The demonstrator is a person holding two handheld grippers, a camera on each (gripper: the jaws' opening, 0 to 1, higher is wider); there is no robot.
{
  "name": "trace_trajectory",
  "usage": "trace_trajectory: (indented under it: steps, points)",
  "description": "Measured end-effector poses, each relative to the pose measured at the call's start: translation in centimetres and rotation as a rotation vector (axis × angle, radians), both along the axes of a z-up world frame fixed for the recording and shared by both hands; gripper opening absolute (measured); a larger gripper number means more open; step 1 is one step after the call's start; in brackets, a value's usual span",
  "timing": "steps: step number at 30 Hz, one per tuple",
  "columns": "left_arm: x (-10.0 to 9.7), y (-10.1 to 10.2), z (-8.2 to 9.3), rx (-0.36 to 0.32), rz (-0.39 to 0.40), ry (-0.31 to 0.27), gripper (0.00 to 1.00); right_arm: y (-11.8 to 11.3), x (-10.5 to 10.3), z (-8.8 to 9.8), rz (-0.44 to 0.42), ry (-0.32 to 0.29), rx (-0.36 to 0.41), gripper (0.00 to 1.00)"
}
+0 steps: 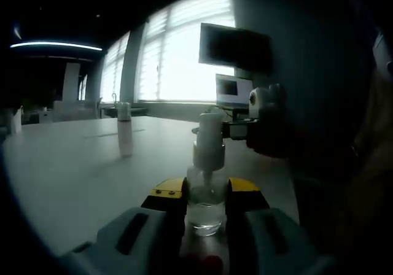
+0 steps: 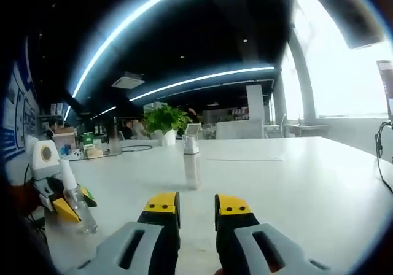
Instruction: Clamp pump bottle remove cover press pump head put on cover
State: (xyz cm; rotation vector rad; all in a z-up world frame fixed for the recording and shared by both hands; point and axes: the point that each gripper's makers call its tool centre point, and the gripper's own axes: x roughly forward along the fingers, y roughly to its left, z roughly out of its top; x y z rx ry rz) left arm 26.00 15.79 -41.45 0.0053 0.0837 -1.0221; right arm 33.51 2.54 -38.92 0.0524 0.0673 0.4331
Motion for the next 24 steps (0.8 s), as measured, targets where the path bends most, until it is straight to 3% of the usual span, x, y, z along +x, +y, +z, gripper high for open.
trace_trajectory:
  steps: [7, 12, 24]
  points:
    - [0.0, 0.0, 0.0, -0.001, 0.0, 0.001, 0.16, 0.7, -0.8, 0.8, 0.026, -0.011, -0.006, 0.11]
    - [0.0, 0.0, 0.0, 0.0, 0.0, 0.0, 0.16, 1.2, -1.4, 1.1, 0.046, -0.005, 0.007, 0.0]
    - [0.0, 0.0, 0.0, -0.004, 0.002, 0.007, 0.16, 2.4, -2.9, 1.5, 0.096, -0.025, -0.022, 0.0]
